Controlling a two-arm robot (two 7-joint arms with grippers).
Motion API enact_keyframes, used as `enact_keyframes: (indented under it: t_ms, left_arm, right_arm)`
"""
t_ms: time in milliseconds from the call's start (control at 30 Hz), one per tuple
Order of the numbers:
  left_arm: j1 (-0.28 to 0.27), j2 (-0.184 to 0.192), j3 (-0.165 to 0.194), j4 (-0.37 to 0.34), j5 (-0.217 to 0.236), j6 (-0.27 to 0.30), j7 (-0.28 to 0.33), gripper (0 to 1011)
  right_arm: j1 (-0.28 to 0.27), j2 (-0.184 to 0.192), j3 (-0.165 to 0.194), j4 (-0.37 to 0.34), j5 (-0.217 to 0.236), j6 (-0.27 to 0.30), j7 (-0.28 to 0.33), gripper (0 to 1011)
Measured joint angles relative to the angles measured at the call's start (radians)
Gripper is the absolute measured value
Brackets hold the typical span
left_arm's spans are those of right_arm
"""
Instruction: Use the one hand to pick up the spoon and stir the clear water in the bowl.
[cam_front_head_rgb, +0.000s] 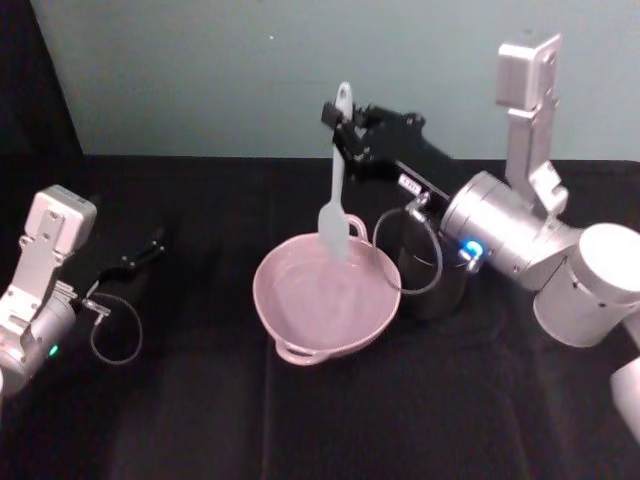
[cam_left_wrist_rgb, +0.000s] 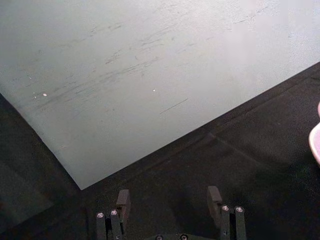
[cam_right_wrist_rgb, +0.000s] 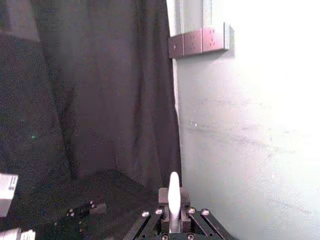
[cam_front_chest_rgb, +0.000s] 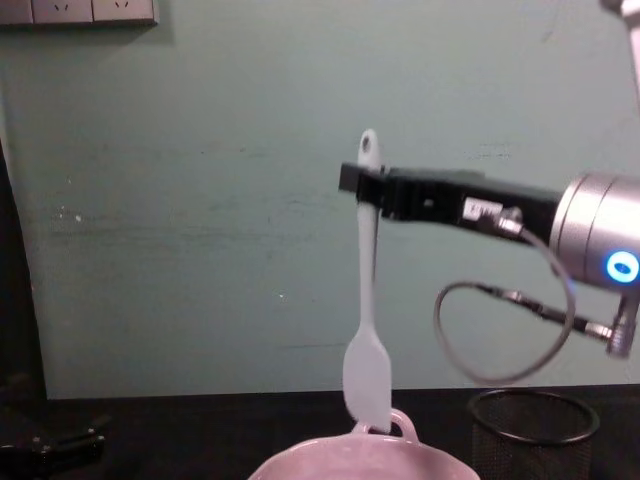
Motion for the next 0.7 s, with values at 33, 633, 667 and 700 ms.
enact_keyframes:
  t_ms: [33,633,667,700]
  left_arm:
    - [0.0,0.0,0.0,0.0,0.0,0.0,0.0,1011]
    - [0.0,0.0,0.0,0.0,0.0,0.0,0.0,1011]
    - [0.0,0.0,0.0,0.0,0.0,0.0,0.0,1011]
    - [0.0,0.0,0.0,0.0,0.0,0.0,0.0,1011]
  right_arm:
    - [0.003,0.003,0.002,-0.005,0.002,0.006,-0.001,121]
    - [0.011,0.099,0.083,-0.049,0.048,0.066,-0.047,121]
    - [0.007,0.103,0.089,-0.048,0.05,0.065,-0.05,121]
    - [0.004,0.105,0.093,-0.047,0.051,0.064,-0.052,121]
